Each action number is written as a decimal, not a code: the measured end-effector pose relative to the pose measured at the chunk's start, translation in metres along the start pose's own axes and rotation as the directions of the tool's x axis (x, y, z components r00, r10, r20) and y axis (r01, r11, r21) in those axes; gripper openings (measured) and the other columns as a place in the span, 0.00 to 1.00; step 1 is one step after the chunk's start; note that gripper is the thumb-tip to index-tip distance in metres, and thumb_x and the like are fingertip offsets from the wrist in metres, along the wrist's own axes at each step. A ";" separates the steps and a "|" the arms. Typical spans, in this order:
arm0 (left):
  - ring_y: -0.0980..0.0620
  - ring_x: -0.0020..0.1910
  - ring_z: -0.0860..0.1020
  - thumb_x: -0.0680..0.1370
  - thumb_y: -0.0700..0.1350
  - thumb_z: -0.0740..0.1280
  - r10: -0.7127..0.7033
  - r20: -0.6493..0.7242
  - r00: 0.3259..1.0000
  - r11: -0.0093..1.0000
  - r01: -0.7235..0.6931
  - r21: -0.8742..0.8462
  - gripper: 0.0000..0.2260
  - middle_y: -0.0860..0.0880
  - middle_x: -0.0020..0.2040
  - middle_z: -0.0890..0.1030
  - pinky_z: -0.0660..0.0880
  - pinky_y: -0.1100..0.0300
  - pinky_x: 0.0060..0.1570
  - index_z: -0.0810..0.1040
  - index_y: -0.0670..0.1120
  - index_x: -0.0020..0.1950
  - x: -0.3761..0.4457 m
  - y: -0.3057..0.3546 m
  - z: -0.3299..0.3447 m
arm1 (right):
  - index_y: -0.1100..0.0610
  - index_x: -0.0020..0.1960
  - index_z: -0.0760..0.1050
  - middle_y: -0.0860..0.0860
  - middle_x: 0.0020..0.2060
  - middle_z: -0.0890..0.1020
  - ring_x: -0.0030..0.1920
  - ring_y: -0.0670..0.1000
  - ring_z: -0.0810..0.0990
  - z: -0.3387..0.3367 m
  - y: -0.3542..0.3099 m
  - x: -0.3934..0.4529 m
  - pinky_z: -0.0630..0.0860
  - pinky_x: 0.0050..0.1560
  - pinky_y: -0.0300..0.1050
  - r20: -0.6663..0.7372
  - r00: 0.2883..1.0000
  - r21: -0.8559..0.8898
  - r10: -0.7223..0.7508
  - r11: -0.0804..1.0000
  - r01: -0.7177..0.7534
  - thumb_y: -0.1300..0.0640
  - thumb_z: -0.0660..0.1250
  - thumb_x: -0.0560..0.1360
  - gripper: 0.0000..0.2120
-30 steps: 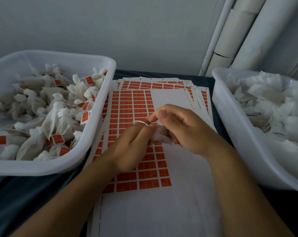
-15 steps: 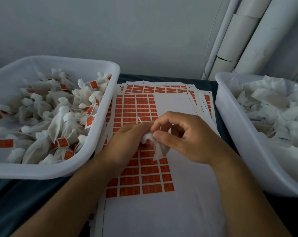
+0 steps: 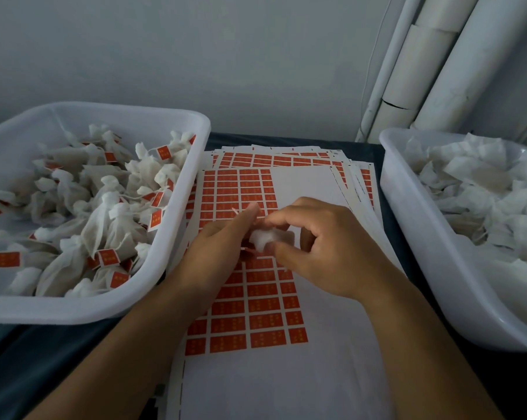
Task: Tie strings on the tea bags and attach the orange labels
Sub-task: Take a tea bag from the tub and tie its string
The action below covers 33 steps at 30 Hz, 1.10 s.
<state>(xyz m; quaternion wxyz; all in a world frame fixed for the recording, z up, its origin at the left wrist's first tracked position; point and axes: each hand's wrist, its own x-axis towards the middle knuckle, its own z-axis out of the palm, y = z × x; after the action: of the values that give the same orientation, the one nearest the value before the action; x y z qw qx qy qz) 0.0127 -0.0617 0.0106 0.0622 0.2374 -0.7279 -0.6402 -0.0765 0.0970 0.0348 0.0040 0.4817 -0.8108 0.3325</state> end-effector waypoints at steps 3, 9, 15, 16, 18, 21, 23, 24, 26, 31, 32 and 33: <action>0.53 0.56 0.84 0.78 0.72 0.54 0.059 0.041 0.997 0.998 -0.060 0.005 0.28 0.55 0.53 0.86 0.73 0.43 0.67 0.86 0.56 0.55 -0.001 0.000 -0.002 | 0.43 0.56 0.82 0.35 0.50 0.81 0.48 0.40 0.80 0.001 0.000 0.002 0.73 0.42 0.27 -0.062 0.998 0.011 0.020 1.000 -0.019 0.43 0.71 0.78 0.09; 0.40 0.52 0.81 0.82 0.54 0.66 0.358 0.184 0.915 0.931 -0.364 -0.001 0.14 0.43 0.50 0.84 0.79 0.41 0.58 0.86 0.45 0.54 -0.007 0.006 0.002 | 0.44 0.50 0.79 0.37 0.46 0.80 0.49 0.39 0.79 -0.006 0.001 0.002 0.76 0.45 0.29 -0.092 0.992 0.219 0.092 0.973 -0.070 0.51 0.68 0.80 0.02; 0.49 0.48 0.82 0.78 0.50 0.67 0.470 0.013 0.882 0.883 -0.470 -0.012 0.10 0.50 0.45 0.85 0.81 0.59 0.51 0.85 0.46 0.48 -0.009 0.007 0.008 | 0.44 0.48 0.79 0.39 0.35 0.80 0.37 0.42 0.80 -0.011 0.003 0.003 0.76 0.37 0.33 0.027 0.981 0.422 0.193 0.887 -0.186 0.51 0.63 0.83 0.08; 0.50 0.47 0.82 0.78 0.50 0.68 0.481 -0.022 0.876 0.877 -0.481 0.013 0.10 0.51 0.44 0.85 0.80 0.61 0.48 0.85 0.46 0.47 -0.008 0.008 0.007 | 0.45 0.48 0.80 0.41 0.35 0.81 0.36 0.43 0.79 -0.013 0.003 0.003 0.77 0.36 0.35 0.058 0.975 0.484 0.215 0.848 -0.216 0.51 0.63 0.84 0.09; 0.54 0.43 0.80 0.79 0.51 0.67 0.513 -0.082 0.855 0.856 -0.501 0.130 0.11 0.55 0.41 0.82 0.78 0.64 0.43 0.84 0.46 0.46 -0.007 0.007 0.007 | 0.45 0.44 0.80 0.43 0.37 0.81 0.38 0.44 0.79 -0.014 0.002 0.003 0.76 0.37 0.38 0.100 0.958 0.608 0.267 0.746 -0.272 0.48 0.62 0.83 0.12; 0.54 0.44 0.79 0.77 0.56 0.66 0.507 -0.165 0.846 0.859 -0.482 0.173 0.12 0.57 0.41 0.81 0.78 0.64 0.43 0.83 0.49 0.44 -0.011 0.006 0.011 | 0.45 0.44 0.79 0.41 0.40 0.81 0.44 0.43 0.81 -0.010 0.004 0.004 0.77 0.42 0.41 0.040 0.945 0.581 0.324 0.762 -0.286 0.43 0.61 0.82 0.13; 0.53 0.47 0.80 0.77 0.56 0.67 0.516 -0.192 0.835 0.855 -0.485 0.184 0.11 0.57 0.42 0.82 0.79 0.62 0.45 0.84 0.50 0.44 -0.012 0.005 0.014 | 0.46 0.49 0.78 0.41 0.41 0.82 0.47 0.41 0.82 -0.003 0.003 0.005 0.80 0.41 0.38 0.006 0.947 0.464 0.321 0.838 -0.287 0.43 0.60 0.83 0.11; 0.53 0.48 0.80 0.78 0.55 0.68 0.514 -0.194 0.836 0.856 -0.483 0.187 0.10 0.57 0.43 0.82 0.80 0.61 0.46 0.85 0.51 0.45 -0.012 0.004 0.015 | 0.45 0.51 0.77 0.41 0.42 0.82 0.47 0.41 0.82 0.001 0.001 0.005 0.81 0.41 0.35 -0.012 0.948 0.394 0.317 0.873 -0.287 0.42 0.59 0.83 0.11; 0.53 0.49 0.80 0.80 0.51 0.69 0.490 -0.197 0.849 0.869 -0.461 0.178 0.08 0.56 0.45 0.82 0.80 0.60 0.48 0.85 0.51 0.45 -0.012 0.002 0.017 | 0.46 0.55 0.76 0.40 0.46 0.81 0.46 0.43 0.82 0.006 -0.002 0.007 0.81 0.43 0.33 -0.057 0.948 0.290 0.312 0.914 -0.284 0.42 0.59 0.82 0.11; 0.56 0.47 0.81 0.80 0.54 0.68 0.474 -0.218 0.853 0.880 -0.459 0.119 0.10 0.57 0.41 0.84 0.77 0.69 0.46 0.86 0.52 0.44 -0.014 0.006 0.018 | 0.45 0.55 0.74 0.41 0.50 0.79 0.47 0.42 0.80 0.008 -0.005 0.007 0.79 0.47 0.33 -0.154 0.945 0.232 0.288 0.940 -0.249 0.42 0.60 0.82 0.08; 0.57 0.46 0.82 0.79 0.55 0.68 0.470 -0.203 0.859 0.882 -0.465 0.077 0.10 0.58 0.41 0.85 0.76 0.71 0.46 0.86 0.53 0.44 -0.014 0.008 0.019 | 0.44 0.55 0.73 0.41 0.50 0.79 0.47 0.41 0.80 0.009 -0.005 0.007 0.78 0.47 0.31 -0.163 0.946 0.219 0.279 0.945 -0.241 0.43 0.61 0.82 0.07; 0.58 0.46 0.83 0.78 0.56 0.67 0.454 -0.189 0.871 0.889 -0.457 0.029 0.11 0.58 0.40 0.85 0.76 0.73 0.45 0.86 0.54 0.44 -0.015 0.009 0.019 | 0.44 0.55 0.73 0.40 0.50 0.78 0.46 0.40 0.79 0.011 -0.005 0.007 0.76 0.45 0.29 -0.170 0.948 0.201 0.269 0.951 -0.234 0.43 0.61 0.82 0.06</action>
<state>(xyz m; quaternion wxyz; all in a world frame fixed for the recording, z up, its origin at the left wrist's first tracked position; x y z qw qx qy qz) 0.0158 -0.0373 0.0193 0.2826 0.1188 -0.7486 -0.5879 -0.0724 0.0845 0.0317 -0.0020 0.3372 -0.8285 0.4471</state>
